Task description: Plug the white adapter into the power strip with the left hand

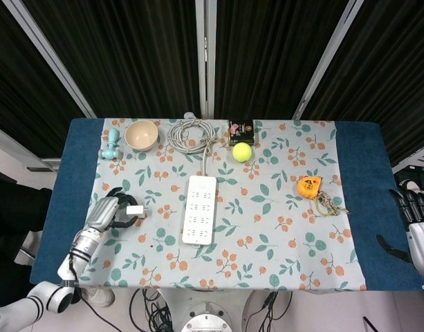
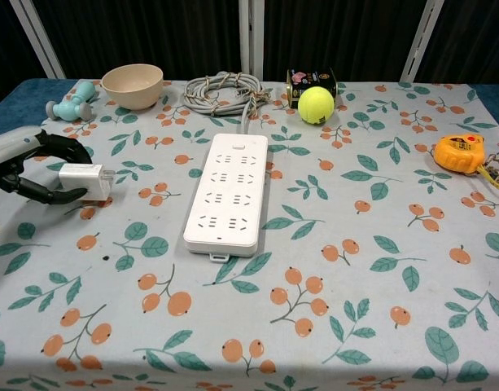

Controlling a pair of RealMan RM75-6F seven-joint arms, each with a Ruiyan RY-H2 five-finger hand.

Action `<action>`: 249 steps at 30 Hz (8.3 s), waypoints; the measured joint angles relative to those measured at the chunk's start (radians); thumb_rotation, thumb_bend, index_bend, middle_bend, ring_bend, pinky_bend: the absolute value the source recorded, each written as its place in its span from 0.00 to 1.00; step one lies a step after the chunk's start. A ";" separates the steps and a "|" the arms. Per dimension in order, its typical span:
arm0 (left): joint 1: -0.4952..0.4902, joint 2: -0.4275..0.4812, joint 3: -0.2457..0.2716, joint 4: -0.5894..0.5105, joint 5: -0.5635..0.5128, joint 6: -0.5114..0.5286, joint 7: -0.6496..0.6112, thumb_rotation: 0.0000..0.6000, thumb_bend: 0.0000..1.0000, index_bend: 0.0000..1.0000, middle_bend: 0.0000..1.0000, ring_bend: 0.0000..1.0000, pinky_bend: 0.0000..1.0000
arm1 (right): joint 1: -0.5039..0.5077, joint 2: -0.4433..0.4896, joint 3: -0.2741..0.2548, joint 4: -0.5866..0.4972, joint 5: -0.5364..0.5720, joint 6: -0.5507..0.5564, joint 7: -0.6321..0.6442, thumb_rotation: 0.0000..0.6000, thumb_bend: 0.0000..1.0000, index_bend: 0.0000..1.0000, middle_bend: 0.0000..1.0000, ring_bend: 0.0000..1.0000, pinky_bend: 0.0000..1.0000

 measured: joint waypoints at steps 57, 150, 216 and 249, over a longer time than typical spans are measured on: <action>0.006 0.098 -0.013 -0.337 -0.202 0.006 0.412 1.00 0.27 0.38 0.38 0.24 0.11 | -0.011 -0.019 0.007 0.051 0.021 -0.006 0.047 1.00 0.15 0.00 0.02 0.00 0.00; -0.425 -0.031 -0.150 -0.550 -0.681 -0.086 1.166 1.00 0.50 0.64 0.71 0.56 0.41 | -0.009 -0.018 0.018 0.016 0.038 -0.014 0.002 1.00 0.15 0.00 0.03 0.00 0.00; -0.526 -0.056 -0.091 -0.544 -0.799 -0.070 1.352 1.00 0.51 0.70 0.78 0.61 0.39 | -0.029 -0.023 0.018 0.033 0.042 0.011 0.022 1.00 0.15 0.00 0.04 0.00 0.00; -0.484 -0.041 -0.102 -0.562 -0.740 -0.037 1.261 1.00 0.14 0.13 0.24 0.18 0.21 | -0.035 -0.026 0.020 0.038 0.039 0.019 0.032 1.00 0.15 0.00 0.06 0.00 0.00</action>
